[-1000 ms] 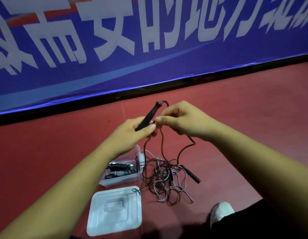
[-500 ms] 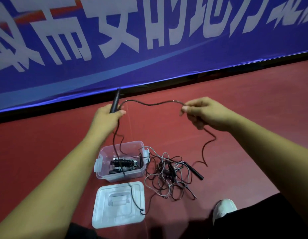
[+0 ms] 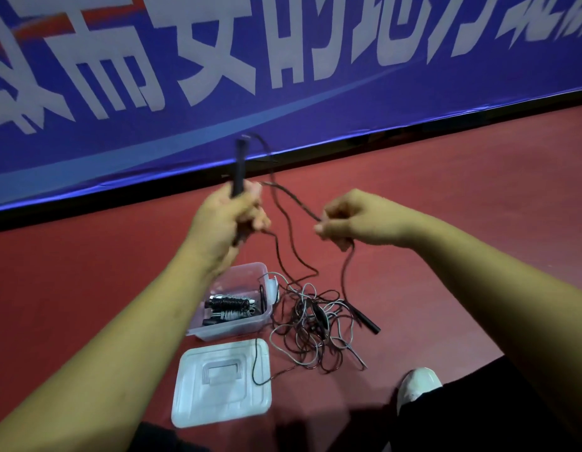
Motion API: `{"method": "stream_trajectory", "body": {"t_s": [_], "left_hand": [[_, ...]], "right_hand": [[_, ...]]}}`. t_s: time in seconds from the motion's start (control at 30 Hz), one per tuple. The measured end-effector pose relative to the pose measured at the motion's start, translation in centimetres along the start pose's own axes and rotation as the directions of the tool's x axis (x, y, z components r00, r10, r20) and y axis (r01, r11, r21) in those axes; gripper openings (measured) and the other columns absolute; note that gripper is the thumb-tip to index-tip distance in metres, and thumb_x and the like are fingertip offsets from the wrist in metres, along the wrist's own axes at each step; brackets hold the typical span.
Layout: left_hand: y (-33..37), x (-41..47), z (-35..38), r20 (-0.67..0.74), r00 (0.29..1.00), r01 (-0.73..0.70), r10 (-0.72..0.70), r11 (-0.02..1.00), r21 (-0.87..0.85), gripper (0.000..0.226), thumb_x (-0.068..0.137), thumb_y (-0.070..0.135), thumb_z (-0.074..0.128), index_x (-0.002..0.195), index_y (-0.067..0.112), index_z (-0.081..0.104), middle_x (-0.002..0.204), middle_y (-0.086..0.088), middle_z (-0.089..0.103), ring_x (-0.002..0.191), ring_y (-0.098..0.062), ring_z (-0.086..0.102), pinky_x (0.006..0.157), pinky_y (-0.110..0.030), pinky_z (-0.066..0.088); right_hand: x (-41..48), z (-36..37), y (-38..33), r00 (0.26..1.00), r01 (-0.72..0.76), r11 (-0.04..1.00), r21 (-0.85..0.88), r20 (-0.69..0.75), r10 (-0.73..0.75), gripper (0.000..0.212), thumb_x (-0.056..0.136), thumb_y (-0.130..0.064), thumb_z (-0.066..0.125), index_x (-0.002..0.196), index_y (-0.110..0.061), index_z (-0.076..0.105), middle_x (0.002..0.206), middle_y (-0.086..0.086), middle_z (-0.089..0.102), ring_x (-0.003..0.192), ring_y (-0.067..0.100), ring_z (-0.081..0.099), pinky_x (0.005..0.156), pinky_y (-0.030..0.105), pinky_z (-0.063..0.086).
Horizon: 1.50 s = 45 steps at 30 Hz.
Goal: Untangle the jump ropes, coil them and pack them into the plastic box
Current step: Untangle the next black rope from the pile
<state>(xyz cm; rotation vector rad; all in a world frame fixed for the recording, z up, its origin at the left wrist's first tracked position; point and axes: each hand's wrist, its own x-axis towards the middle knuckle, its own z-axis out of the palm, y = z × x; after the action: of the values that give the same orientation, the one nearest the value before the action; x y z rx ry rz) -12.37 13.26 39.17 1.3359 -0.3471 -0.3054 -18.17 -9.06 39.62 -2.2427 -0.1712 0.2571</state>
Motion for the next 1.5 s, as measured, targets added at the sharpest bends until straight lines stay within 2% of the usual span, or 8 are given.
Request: {"method": "stream_trajectory", "body": {"t_s": [0.1,0.23,0.4,0.57,0.67,0.93,1.2,1.5], "left_hand": [[1.0,1.2,-2.2,-0.151,0.989,-0.025,-0.007,0.978,-0.209,0.025,0.099,0.008,0.048,0.073,0.012,0.046,0.043,0.008,0.03,0.044,-0.011,0.037,0.055,-0.024,0.045],[-0.6,1.0,-4.0,-0.24,0.952,0.227,-0.192,0.965,0.132,0.014,0.097,0.005,0.053,0.084,0.007,0.059,0.053,0.002,0.055,0.05,-0.012,0.058,0.055,-0.018,0.046],[-1.4,1.5,-5.5,-0.415,0.906,0.344,-0.085,0.719,0.604,0.021,0.093,0.012,0.064,0.112,0.017,0.07,0.098,-0.004,0.069,0.078,-0.014,0.058,0.064,-0.021,0.04],[-1.0,0.1,-1.9,0.131,0.98,0.099,-0.151,0.935,0.34,0.017,0.1,0.018,0.053,0.108,0.013,0.067,0.103,-0.005,0.075,0.104,-0.019,0.07,0.093,-0.031,0.053],[-1.3,-0.9,-0.5,0.291,0.942,-0.016,-0.164,0.848,0.529,0.019,0.095,0.031,0.059,0.085,0.015,0.063,0.066,0.0,0.066,0.069,-0.024,0.069,0.073,-0.031,0.051],[0.9,1.0,-3.9,-0.15,0.988,0.013,-0.024,0.997,-0.071,0.026,0.098,0.011,0.05,0.073,0.014,0.044,0.044,0.01,0.03,0.043,-0.01,0.033,0.051,-0.022,0.035],[-0.7,0.9,-5.8,-0.461,0.873,0.244,0.162,0.672,0.699,0.018,0.096,0.019,0.06,0.111,0.013,0.067,0.091,-0.005,0.063,0.082,-0.022,0.056,0.076,-0.03,0.041],[-0.5,-1.7,-0.2,0.243,0.969,-0.055,-0.05,0.913,0.405,0.013,0.097,0.024,0.057,0.094,0.012,0.061,0.07,-0.002,0.068,0.078,-0.023,0.071,0.082,-0.031,0.052]], "right_hand": [[0.0,-0.8,4.4,0.972,-0.19,0.978,-0.086,0.124,0.2,0.022,0.096,-0.019,0.062,0.087,-0.001,0.072,0.066,-0.01,0.065,0.059,-0.003,0.055,0.067,0.015,0.042],[0.6,-1.6,7.2,0.966,-0.243,0.956,0.165,-0.044,0.254,0.016,0.095,-0.014,0.062,0.088,-0.003,0.07,0.075,0.01,0.068,0.074,0.019,0.067,0.082,0.043,0.054],[1.0,-0.9,1.4,0.987,-0.069,0.967,0.245,-0.124,0.102,0.02,0.097,-0.017,0.059,0.091,-0.001,0.07,0.047,-0.004,0.037,0.041,0.014,0.033,0.044,0.024,0.029],[0.4,1.2,-3.0,0.99,0.02,0.998,0.056,-0.138,-0.012,0.02,0.094,-0.023,0.063,0.083,-0.011,0.075,0.042,-0.006,0.041,0.038,0.01,0.034,0.041,0.02,0.029],[0.8,1.4,-2.9,0.989,0.039,0.998,0.051,-0.147,-0.031,0.019,0.09,-0.022,0.069,0.078,-0.008,0.072,0.04,-0.006,0.044,0.037,0.007,0.036,0.041,0.02,0.03],[0.8,-0.7,7.9,0.972,-0.227,0.973,-0.048,0.049,0.229,0.017,0.094,-0.018,0.065,0.077,-0.017,0.069,0.072,-0.006,0.064,0.07,0.003,0.054,0.079,0.029,0.04],[1.3,0.2,3.2,0.978,0.005,0.979,0.203,-0.207,0.038,0.022,0.098,-0.017,0.058,0.086,-0.002,0.069,0.056,0.005,0.047,0.05,0.017,0.049,0.054,0.023,0.045],[0.1,1.7,-4.2,0.923,0.291,0.934,0.208,-0.319,-0.216,0.028,0.098,-0.024,0.059,0.082,-0.004,0.071,0.054,0.012,0.042,0.05,0.019,0.036,0.051,0.028,0.029]]}}
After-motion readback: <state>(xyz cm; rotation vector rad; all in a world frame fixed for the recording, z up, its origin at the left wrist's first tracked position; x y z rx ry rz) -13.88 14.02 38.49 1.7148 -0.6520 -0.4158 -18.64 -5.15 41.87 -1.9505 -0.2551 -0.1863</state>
